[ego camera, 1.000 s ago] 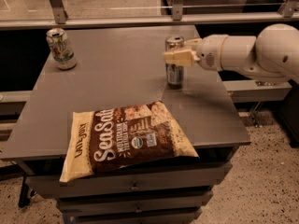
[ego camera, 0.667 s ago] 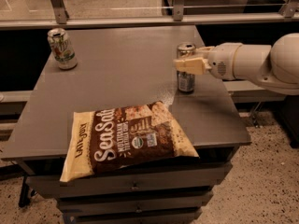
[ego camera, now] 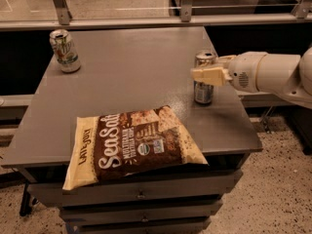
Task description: Move redbull can near brown chip bag
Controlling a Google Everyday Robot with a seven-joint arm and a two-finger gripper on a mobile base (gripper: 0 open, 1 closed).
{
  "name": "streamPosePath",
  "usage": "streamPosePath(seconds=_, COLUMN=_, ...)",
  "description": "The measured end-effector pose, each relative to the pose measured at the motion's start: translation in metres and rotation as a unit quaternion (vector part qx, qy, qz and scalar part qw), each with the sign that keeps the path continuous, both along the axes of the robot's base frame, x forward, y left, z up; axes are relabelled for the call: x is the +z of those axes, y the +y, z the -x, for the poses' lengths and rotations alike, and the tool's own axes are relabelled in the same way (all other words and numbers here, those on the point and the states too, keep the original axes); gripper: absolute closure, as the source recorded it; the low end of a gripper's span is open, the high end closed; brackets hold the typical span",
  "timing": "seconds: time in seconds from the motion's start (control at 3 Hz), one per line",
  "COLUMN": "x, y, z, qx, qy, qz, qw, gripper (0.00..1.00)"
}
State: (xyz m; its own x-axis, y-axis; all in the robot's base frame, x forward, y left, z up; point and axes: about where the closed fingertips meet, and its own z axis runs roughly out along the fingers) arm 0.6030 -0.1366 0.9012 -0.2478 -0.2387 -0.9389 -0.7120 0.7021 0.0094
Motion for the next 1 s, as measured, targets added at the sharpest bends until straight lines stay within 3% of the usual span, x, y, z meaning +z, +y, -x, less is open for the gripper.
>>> streamPosePath(seconds=0.33, x=-0.0030, y=0.0057, z=0.0112, qx=0.000, qy=0.011, qz=-0.016, qw=0.9998, gripper=1.00)
streamPosePath(seconds=1.0, x=-0.0060, y=0.0141, z=0.0153, qx=0.007, qy=0.018, qz=-0.031, qw=0.9993, gripper=0.60)
